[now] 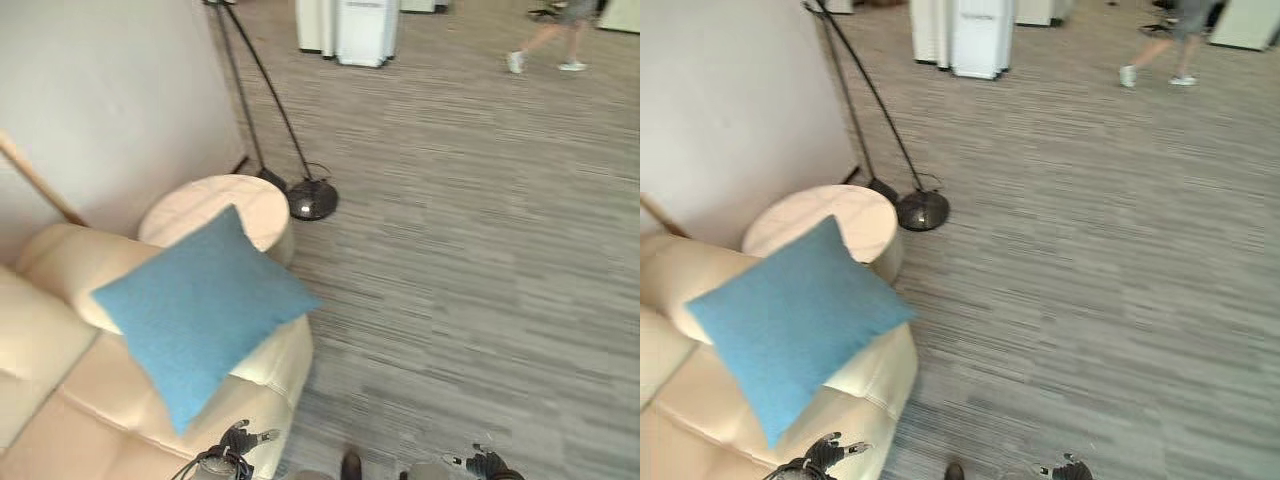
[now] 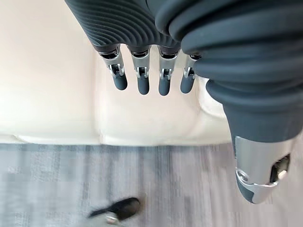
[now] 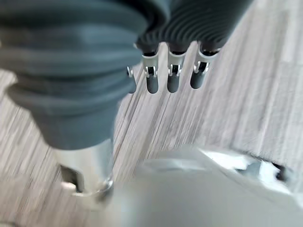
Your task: Pick up all the scattered cushions and arrange them neatly on the sofa.
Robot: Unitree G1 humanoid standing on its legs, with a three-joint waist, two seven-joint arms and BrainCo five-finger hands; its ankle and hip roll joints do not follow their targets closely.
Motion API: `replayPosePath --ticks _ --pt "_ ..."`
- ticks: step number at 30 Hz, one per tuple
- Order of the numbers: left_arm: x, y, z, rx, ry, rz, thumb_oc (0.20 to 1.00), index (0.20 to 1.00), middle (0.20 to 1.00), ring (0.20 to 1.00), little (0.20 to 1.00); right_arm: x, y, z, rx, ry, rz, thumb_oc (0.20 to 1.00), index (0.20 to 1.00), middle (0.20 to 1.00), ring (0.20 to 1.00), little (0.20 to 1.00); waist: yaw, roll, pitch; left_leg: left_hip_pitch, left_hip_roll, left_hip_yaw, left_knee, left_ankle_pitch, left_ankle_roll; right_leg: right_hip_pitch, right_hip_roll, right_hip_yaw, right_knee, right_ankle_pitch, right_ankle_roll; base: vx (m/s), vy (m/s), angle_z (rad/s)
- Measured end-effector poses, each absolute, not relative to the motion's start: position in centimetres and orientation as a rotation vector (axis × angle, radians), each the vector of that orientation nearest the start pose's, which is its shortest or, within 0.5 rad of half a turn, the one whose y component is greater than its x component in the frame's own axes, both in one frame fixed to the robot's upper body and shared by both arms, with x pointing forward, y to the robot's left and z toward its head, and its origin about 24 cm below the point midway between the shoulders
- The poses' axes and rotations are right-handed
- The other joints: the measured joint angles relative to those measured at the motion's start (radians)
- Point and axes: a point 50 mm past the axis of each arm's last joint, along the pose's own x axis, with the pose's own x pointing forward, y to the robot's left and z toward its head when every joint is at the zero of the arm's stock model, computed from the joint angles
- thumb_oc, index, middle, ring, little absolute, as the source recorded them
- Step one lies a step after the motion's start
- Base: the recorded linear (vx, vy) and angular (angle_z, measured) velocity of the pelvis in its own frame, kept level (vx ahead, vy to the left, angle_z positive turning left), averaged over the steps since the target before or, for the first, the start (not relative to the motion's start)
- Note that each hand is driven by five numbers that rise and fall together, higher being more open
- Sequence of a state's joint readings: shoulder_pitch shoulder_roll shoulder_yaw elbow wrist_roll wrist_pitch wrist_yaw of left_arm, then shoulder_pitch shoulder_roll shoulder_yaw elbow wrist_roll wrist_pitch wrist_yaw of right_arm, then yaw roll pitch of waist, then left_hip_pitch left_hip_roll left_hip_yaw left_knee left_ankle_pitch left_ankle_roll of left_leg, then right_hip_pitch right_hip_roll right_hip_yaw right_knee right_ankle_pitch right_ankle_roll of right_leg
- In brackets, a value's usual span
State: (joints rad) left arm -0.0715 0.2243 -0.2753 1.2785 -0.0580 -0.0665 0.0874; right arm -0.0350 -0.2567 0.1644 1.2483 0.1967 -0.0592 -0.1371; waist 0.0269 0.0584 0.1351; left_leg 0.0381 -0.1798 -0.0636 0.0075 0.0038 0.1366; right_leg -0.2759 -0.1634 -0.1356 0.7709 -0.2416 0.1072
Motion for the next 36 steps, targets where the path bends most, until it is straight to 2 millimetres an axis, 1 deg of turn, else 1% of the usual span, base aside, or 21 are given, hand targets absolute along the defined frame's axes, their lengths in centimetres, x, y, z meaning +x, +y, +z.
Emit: replayPosePath --ticks 2,4,6,10,11,12,16,18,20,21,22,24,25,26,27,28,29,32,34,35,36 --pt "12.6 22.1 -15.5 0.383 1.112 0.006 1.0 1.0 1.0 1.0 1.0 10.8 -25.0 -15.2 -0.235 1.127 -0.266 1.0 1.0 1.0 1.0 1.0 -0.025 0.009 0.016 0.006 0.009 -0.07 -0.007 0.004 -0.02 0.011 0.033 0.009 -0.364 0.042 -0.042 0.22 -0.15 1.12" --pt "12.4 22.8 -15.5 0.397 1.129 0.02 1.0 1.0 1.0 1.0 1.0 10.9 -24.6 -15.3 -0.224 1.128 -0.257 1.0 1.0 1.0 1.0 1.0 -0.025 -0.036 0.026 0.043 0.008 -0.119 -0.031 -0.01 -0.032 0.015 0.079 0.132 -0.641 0.158 -0.019 0.23 -0.149 0.65" --pt "12.4 22.9 -15.5 0.399 1.13 0.021 1.0 1.0 1.0 1.0 1.0 10.8 -24.1 -15.5 -0.211 1.137 -0.252 1.0 1.0 1.0 1.0 1.0 -0.03 -0.076 0.028 0.093 0.006 -0.191 -0.057 -0.016 -0.037 0.031 0.092 0.173 -0.82 0.27 -0.002 0.24 -0.144 0.91" --pt "13.2 21.9 -15.4 0.383 1.102 0.003 1.0 1.0 1.0 1.0 1.0 9.2 -23.5 -16.1 -0.182 1.183 -0.259 1.0 1.0 1.0 1.0 1.0 -0.076 -0.106 0.018 0.155 0.039 -0.368 -0.057 -0.061 -0.08 0.097 0.125 0.222 -0.854 0.355 -0.019 0.22 -0.214 1.34" --pt "13.5 21.5 -15.3 0.375 1.083 -0.005 1.0 1.0 1.0 1.0 1.0 8.2 -23.7 -16.3 -0.184 1.217 -0.267 1.0 1.0 1.0 1.0 1.0 -0.073 -0.124 0.013 0.165 0.026 -0.324 -0.026 -0.082 -0.112 0.123 0.106 0.21 -0.84 0.461 -0.077 0.31 -0.51 1.75" --pt "12.6 21.0 -15.7 0.355 1.099 -0.009 1.0 1.0 1.0 1.0 1.0 9.2 -24.5 -15.9 -0.206 1.213 -0.282 1.0 1.0 1.0 1.0 1.0 -0.062 -0.069 -0.001 0.173 0.076 -0.264 -0.014 -0.086 -0.119 0.15 0.145 0.164 -0.84 0.468 -0.111 0.23 -0.429 1.25" --pt "12.0 21.2 -15.8 0.346 1.108 0.001 1.0 1.0 1.0 1.0 1.0 12.7 -24.5 -14.9 -0.215 1.086 -0.254 1.0 1.0 1.0 1.0 1.0 -0.019 -0.087 -0.003 0.061 0.119 -0.229 0.212 -0.153 -0.192 0.195 0.174 0.057 -0.853 0.42 -0.179 0.1 -0.241 0.79" --pt "11.2 21.8 -15.9 0.352 1.129 0.015 1.0 1.0 1.0 1.0 1.0 14.7 -24.2 -14.2 -0.224 1.025 -0.232 1.0 1.0 1.0 1.0 1.0 0.005 -0.108 0.005 0.01 0.155 -0.214 0.258 -0.153 -0.202 0.204 0.19 0.023 -0.852 0.387 -0.224 0.01 -0.15 0.6" --pt "13.3 22.3 -15.2 0.369 1.076 0.022 1.0 1.0 1.0 1.0 1.0 14.4 -24.6 -14.2 -0.245 1.031 -0.232 1.0 1.0 1.0 1.0 1.0 -0.001 -0.135 0.031 -0.151 0.198 -0.095 0.436 -0.141 -0.222 0.204 0.182 -0.039 -0.858 0.383 -0.233 0.0 -0.119 0.82" --pt "13.1 22.5 -15.2 0.371 1.077 0.024 1.0 1.0 1.0 1.0 1.0 14.5 -24.3 -14.2 -0.244 1.028 -0.222 1.0 1.0 1.0 1.0 1.0 0.01 -0.134 0.036 -0.19 0.22 -0.043 0.396 -0.122 -0.209 0.215 0.18 -0.071 -0.851 0.378 -0.235 0.04 -0.116 1.03" --pt "13.0 22.2 -15.3 0.367 1.081 0.02 1.0 1.0 1.0 1.0 1.0 14.5 -24.4 -14.1 -0.247 1.014 -0.227 1.0 1.0 1.0 1.0 1.0 -0.004 -0.111 0.046 -0.22 0.268 0.066 0.327 -0.031 -0.194 0.221 0.185 -0.11 -0.826 0.36 -0.24 0.06 -0.014 1.21" --pt "14.0 21.9 -15.0 0.374 1.051 0.015 1.0 1.0 1.0 1.0 1.0 12.1 -24.8 -14.9 -0.253 1.086 -0.251 1.0 1.0 1.0 1.0 1.0 -0.026 -0.083 0.056 -0.272 0.316 0.274 0.212 0.029 -0.228 0.24 0.169 -0.23 -0.827 0.337 -0.253 0.09 0.003 1.33" --pt "13.9 22.1 -15.0 0.379 1.057 0.021 1.0 1.0 1.0 1.0 1.0 11.4 -24.2 -15.3 -0.239 1.114 -0.244 1.0 1.0 1.0 1.0 1.0 -0.018 -0.089 0.053 -0.297 0.314 0.345 0.171 0.037 -0.24 0.239 0.154 -0.251 -0.832 0.334 -0.249 0.17 0.009 0.81" --pt "13.4 22.0 -15.2 0.378 1.076 0.021 1.0 1.0 1.0 1.0 1.0 11.2 -23.9 -15.4 -0.234 1.123 -0.24 1.0 1.0 1.0 1.0 1.0 -0.019 -0.088 0.053 -0.308 0.308 0.4 0.134 0.056 -0.255 0.246 0.146 -0.247 -0.864 0.306 -0.203 0.18 0.046 0.31" --pt "12.8 21.0 -15.6 0.355 1.095 0.015 1.0 1.0 1.0 1.0 1.0 11.9 -24.5 -15.1 -0.247 1.11 -0.253 1.0 1.0 1.0 1.0 1.0 -0.005 -0.023 0.048 -0.317 0.361 0.401 0.099 0.041 -0.268 0.213 0.186 -0.236 -0.762 0.241 -0.209 0.14 0.039 0.12" --pt "12.6 21.2 -15.7 0.36 1.098 0.011 1.0 1.0 1.0 1.0 1.0 11.6 -24.9 -15.1 -0.255 1.117 -0.266 1.0 1.0 1.0 1.0 1.0 -0.007 -0.001 0.038 -0.316 0.375 0.382 0.073 0.012 -0.293 0.169 0.145 -0.21 -0.508 0.103 -0.185 0.16 0.116 0.39" --pt "12.9 21.1 -15.6 0.367 1.097 0.004 1.0 1.0 1.0 1.0 1.0 11.1 -24.8 -15.3 -0.249 1.135 -0.278 1.0 1.0 1.0 1.0 1.0 -0.028 0.012 0.049 -0.307 0.38 0.371 0.038 0.059 -0.259 0.198 0.164 -0.25 -0.541 0.098 -0.179 0.19 0.124 0.37" --pt "11.7 23.5 -15.5 0.38 1.141 0.073 1.0 1.0 1.0 1.0 1.0 9.9 -23.0 -16.0 -0.219 1.169 -0.243 1.0 1.0 1.0 1.0 1.0 -0.006 -0.115 0.01 -0.209 0.3 0.371 0.037 0.077 -0.233 0.269 0.07 -0.276 -0.682 0.167 -0.151 0.21 0.155 0.38" --pt "10.8 22.9 -15.9 0.364 1.163 0.061 1.0 1.0 1.0 1.0 1.0 9.1 -24.3 -15.9 -0.244 1.186 -0.269 1.0 1.0 1.0 1.0 1.0 -0.001 -0.074 -0.016 -0.119 0.327 0.362 0.001 0.068 -0.225 0.302 0.071 -0.273 -0.702 0.174 -0.107 0.2 0.185 0.45" --pt "10.2 22.8 -16.1 0.357 1.181 0.06 1.0 1.0 1.0 1.0 1.0 9.1 -24.6 -15.8 -0.251 1.187 -0.273 1.0 1.0 1.0 1.0 1.0 -0.003 -0.066 -0.026 -0.095 0.301 0.373 -0.026 0.084 -0.168 0.308 0.049 -0.248 -0.685 0.166 -0.077 0.12 0.125 0.15" --pt "9.5 23.1 -16.2 0.362 1.194 0.065 1.0 1.0 1.0 1.0 1.0 9.0 -24.3 -15.9 -0.245 1.191 -0.266 1.0 1.0 1.0 1.0 1.0 0.0 -0.063 -0.042 -0.084 0.274 0.377 -0.033 0.071 -0.148 0.309 0.03 -0.223 -0.685 0.161 -0.064 0.12 0.131 0.19"
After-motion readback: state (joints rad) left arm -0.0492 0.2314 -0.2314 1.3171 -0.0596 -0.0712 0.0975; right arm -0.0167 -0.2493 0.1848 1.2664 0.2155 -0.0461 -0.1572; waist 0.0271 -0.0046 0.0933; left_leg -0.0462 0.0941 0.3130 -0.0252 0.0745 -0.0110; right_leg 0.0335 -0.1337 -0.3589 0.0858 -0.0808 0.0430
